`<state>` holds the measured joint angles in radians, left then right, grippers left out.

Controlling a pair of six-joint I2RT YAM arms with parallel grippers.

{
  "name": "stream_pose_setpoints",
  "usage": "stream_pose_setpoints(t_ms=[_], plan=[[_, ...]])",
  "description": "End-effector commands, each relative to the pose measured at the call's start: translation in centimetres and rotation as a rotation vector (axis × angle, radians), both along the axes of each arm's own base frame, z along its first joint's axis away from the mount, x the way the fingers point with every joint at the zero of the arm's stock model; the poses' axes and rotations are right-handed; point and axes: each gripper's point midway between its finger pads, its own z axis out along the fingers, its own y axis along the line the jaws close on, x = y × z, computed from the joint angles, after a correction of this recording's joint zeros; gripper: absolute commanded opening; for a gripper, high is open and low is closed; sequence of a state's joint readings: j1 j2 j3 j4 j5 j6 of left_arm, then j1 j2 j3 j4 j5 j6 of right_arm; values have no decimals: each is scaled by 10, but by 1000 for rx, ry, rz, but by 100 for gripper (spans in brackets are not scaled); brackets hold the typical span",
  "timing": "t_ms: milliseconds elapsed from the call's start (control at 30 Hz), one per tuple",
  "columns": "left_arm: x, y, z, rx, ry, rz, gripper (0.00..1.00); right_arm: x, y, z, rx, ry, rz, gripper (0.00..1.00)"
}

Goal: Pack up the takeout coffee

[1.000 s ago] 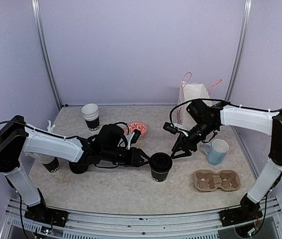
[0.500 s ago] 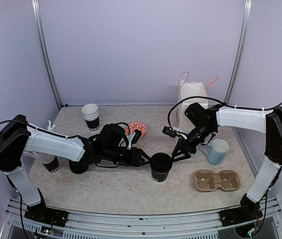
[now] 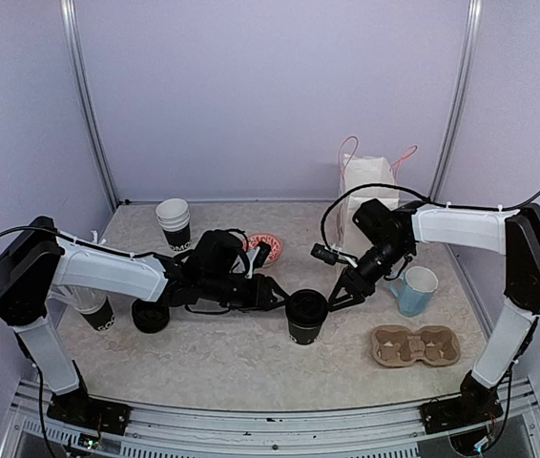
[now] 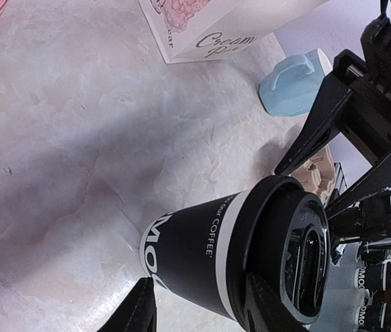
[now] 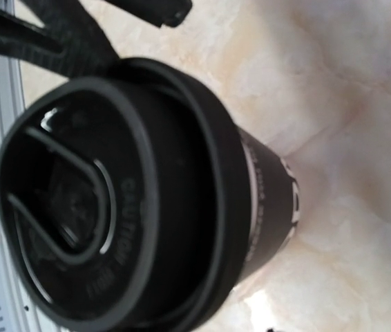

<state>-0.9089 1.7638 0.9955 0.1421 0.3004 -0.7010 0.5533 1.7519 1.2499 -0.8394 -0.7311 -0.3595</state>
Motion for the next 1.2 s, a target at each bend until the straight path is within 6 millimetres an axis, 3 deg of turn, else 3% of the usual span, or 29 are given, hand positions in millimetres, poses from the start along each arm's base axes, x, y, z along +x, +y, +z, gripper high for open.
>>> stream_pose_setpoints(t_ms=[0, 167, 233, 467, 767, 1000, 1167], plan=[[-28, 32, -77, 264, 110, -21, 42, 18, -12, -42, -141, -71, -40, 42], [-20, 14, -43, 205, 17, -36, 45, -13, 11, -14, 3, -42, 76, 43], [-14, 5, -20, 157, -36, -37, 45, -25, 17, -3, 46, -41, 116, 47], [-2, -11, 32, 49, -131, -39, 48, -48, 20, 12, 121, -2, 173, 61], [-2, -14, 57, -2, -173, -42, 52, -68, 24, 11, 136, 32, 229, 69], [0, -3, 55, 35, -186, -19, 53, -70, 24, 7, 126, 33, 235, 69], [-19, 9, 50, 72, -173, -39, 55, -68, 22, 11, 124, -2, 232, 69]])
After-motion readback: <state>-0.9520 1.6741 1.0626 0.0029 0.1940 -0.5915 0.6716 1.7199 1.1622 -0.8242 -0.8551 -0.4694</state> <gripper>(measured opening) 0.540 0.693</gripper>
